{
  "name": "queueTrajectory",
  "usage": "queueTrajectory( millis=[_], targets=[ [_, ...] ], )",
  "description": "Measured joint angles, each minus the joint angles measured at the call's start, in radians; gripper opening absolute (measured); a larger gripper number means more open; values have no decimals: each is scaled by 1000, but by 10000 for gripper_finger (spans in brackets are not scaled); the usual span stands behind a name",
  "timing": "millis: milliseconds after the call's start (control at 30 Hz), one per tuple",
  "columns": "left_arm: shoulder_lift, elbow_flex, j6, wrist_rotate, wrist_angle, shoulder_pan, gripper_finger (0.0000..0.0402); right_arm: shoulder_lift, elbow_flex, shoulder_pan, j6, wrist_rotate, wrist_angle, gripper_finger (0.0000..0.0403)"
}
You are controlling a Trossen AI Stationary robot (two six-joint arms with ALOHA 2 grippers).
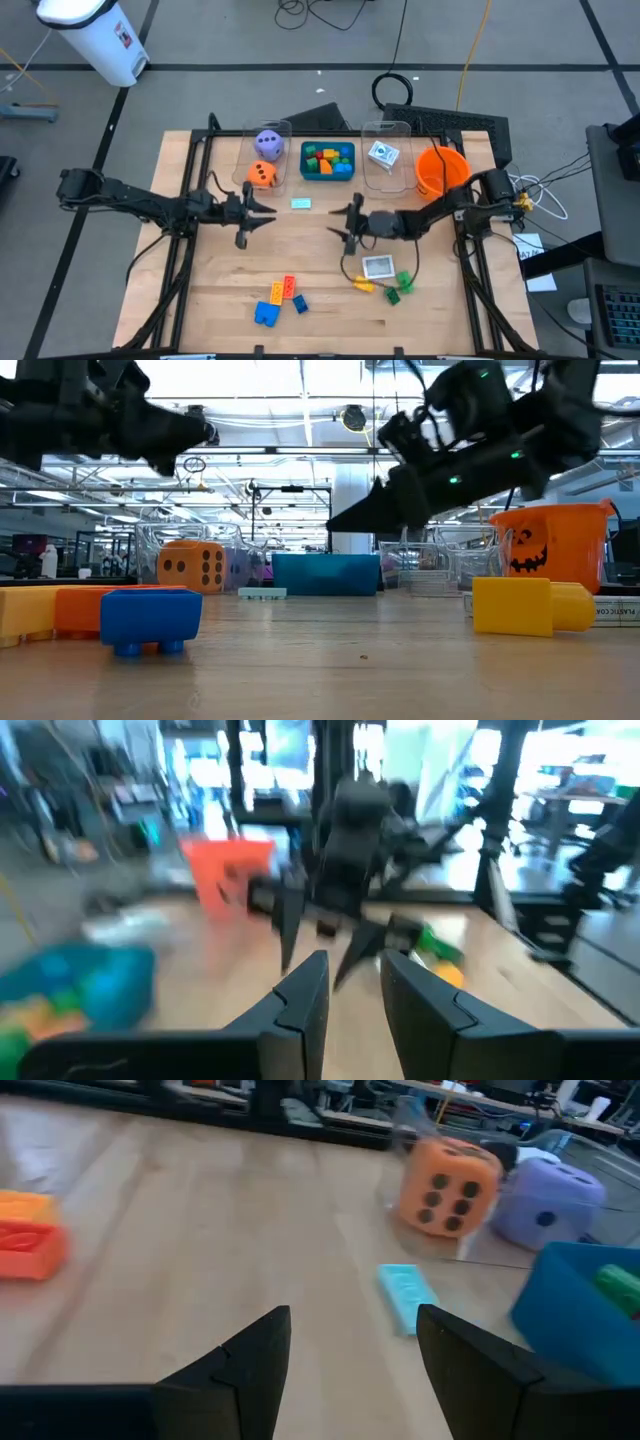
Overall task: Pick & Place Toys
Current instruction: Put the light blue game piece into the blue bin
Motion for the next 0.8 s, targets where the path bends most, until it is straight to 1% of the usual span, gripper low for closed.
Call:
queueTrajectory(
  millis=[67,167,233,300,400,567,667,733,800],
  targets=[
    [0,8,60,-8,41,11,97,0,0,-55,6,-80,18,210],
    [-2,11,114,-6,98,23,97,0,2,-136,71,-257,7,210],
    [-2,12,136,-6,106,27,97,0,2,-173,116,-357,-6,210],
    [-2,12,155,-6,89,29,98,0,2,-190,138,-414,-7,210],
    [-2,12,165,-5,71,29,105,-4,2,-183,136,-462,4,210],
    [-2,12,150,18,-6,29,142,-6,15,-131,136,-464,28,210],
    [-2,12,112,76,-41,28,174,-6,57,-85,157,-464,16,210],
    [-2,12,74,124,-60,24,196,-6,106,-48,162,-438,-54,210],
    [-2,12,43,166,-71,14,215,-6,171,-9,153,-364,-194,210]
  ],
)
